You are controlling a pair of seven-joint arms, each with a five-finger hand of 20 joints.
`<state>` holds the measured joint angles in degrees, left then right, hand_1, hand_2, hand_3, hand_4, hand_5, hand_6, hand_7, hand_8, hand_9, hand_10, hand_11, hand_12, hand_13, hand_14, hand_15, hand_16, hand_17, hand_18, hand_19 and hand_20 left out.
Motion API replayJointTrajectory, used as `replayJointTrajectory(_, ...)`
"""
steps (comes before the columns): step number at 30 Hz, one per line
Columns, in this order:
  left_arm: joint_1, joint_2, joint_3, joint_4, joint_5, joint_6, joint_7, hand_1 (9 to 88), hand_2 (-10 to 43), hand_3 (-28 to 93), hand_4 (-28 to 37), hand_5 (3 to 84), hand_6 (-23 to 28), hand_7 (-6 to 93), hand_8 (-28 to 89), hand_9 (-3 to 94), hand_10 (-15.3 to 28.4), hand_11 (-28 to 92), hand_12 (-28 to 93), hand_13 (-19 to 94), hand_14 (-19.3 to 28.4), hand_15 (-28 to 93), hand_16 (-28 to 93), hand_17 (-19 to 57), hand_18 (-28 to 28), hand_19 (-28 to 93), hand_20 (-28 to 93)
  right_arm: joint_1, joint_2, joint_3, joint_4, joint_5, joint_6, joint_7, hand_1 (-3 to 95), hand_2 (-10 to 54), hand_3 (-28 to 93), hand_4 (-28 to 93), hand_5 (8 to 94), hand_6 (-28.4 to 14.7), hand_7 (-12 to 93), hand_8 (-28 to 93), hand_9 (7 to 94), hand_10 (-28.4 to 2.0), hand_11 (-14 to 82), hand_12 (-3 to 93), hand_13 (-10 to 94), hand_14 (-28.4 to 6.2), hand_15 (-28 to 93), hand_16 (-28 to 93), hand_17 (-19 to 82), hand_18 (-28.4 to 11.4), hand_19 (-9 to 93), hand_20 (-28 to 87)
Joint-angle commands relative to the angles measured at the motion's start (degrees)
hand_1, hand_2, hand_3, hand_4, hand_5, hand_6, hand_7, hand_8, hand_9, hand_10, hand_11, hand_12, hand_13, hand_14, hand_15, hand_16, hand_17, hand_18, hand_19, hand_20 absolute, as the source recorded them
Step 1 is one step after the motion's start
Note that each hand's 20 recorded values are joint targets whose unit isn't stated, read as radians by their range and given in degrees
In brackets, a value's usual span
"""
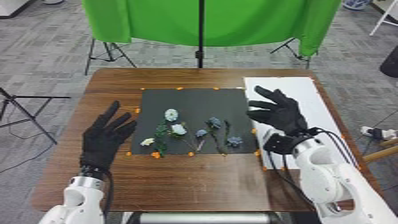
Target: Arrange flowers
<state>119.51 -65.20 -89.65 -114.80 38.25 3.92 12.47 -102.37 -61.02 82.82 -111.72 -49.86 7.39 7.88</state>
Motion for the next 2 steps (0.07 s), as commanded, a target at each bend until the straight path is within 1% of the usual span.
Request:
replayJointTrajectory(1,1.39,-0.69,-0.75,-0.68,0.73,-0.56,-0.86,19.0,7.7,76,-28.3,36.9,4.0,11.4,-10,33.6,17.6,19,10,23,27.2,45,-7,-8.5,28.4,51,20,-1.53,0.39,0.97,-0.81,0.44,-0.04,-0.32,14.4,10.8,76,-28,47.6,4.9,12,-12,53.1,-15.3,11.5,13.3,40,-19.8,38,14,5,-25.6,56,30)
replayJointTrajectory(2,1.42,-0.65,-0.79,-0.73,0.67,-0.64,-0.71,18.9,7.7,76,-28.3,37.2,4.2,11.3,-10,33.6,17.7,19,10,23,27.2,45,-7,-8.5,28.4,51,20,-1.47,0.57,1.03,-0.79,0.32,-0.13,-0.38,14.4,10.8,76,-28,47.7,4.8,12,-12,53.1,-15.4,11.6,13.3,40,-19.8,38,14,5,-25.6,56,30)
